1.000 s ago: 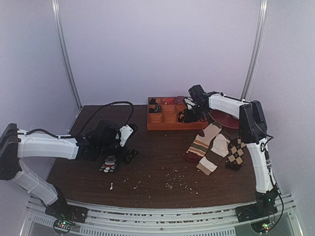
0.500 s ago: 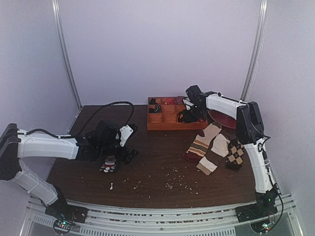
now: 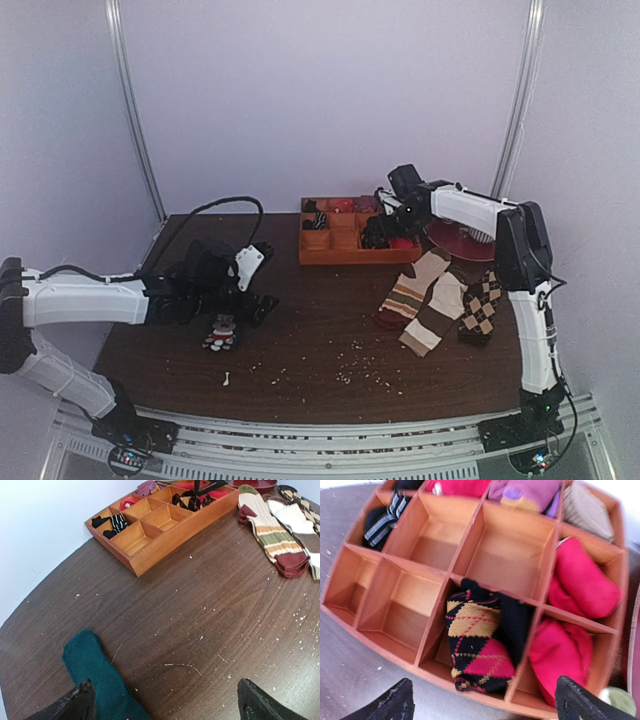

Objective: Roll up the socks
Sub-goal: Reset both arms

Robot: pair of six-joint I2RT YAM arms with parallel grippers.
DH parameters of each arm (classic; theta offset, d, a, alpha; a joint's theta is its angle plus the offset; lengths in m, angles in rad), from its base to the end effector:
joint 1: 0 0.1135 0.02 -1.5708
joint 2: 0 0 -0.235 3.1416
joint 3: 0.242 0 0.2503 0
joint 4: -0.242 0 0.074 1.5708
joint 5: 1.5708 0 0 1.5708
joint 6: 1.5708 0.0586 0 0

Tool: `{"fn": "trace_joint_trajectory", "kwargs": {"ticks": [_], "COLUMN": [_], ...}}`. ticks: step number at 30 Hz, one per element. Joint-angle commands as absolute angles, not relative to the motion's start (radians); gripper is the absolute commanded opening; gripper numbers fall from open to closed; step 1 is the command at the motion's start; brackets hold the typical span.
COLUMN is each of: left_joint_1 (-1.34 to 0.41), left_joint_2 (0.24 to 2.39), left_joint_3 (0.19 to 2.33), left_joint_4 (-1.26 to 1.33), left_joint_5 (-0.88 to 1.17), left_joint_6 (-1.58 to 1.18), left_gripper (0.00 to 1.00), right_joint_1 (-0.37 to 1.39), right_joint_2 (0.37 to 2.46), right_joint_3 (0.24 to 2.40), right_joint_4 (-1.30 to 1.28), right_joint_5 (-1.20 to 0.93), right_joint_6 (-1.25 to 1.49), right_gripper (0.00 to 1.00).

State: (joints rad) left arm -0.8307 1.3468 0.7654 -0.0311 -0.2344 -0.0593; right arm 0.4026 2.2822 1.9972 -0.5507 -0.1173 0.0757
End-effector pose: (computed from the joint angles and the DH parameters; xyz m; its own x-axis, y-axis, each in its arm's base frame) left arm 0.2198 -0.2205 0.1840 -0.4220 0.3766 -0.8247 0.5661 0.8200 0.0848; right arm 0.4685 0.2070 0.1827 -0.7154 -0.2230 -0.6622 -0.4084 0.9024 0.1373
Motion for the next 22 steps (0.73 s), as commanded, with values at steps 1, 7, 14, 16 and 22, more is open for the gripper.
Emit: {"fn": "trace_joint_trajectory", "kwargs": {"ticks": [1, 7, 14, 16, 22], "left_joint_1": [-0.821, -0.810, -0.788, -0.781, -0.769], "left_joint_2": [1.317, 1.281, 1.217, 1.214, 1.212], "left_joint_3": [0.814, 0.839, 0.843, 0.850, 0.868], "left_joint_4": [-0.050, -0.068, -0.028, -0.026, -0.008], "left_joint_5": [-0.266, -0.292, -0.373, -0.386, -0.432], "left_joint_6": [-0.106, -0.149, -0.204, -0.221, -0.263], "left_gripper": [0.98, 0.98, 0.98, 0.98, 0.98], "right_joint_1": [0.393, 0.400, 0.479, 0.486, 0.491], "right_joint_2": [2.117, 1.894, 1.719, 1.688, 1.620], "right_joint_3": [1.916, 1.666, 1.462, 1.427, 1.330], "right_joint_4": [-0.506, -0.386, -0.358, -0.373, -0.359], "right_joint_5": [-0.148, -0.247, -0.064, -0.008, 0.102], "right_joint_6": [0.079, 0.115, 0.195, 0.196, 0.171], "right_gripper": [1.00, 1.00, 1.00, 1.00, 1.00]}}
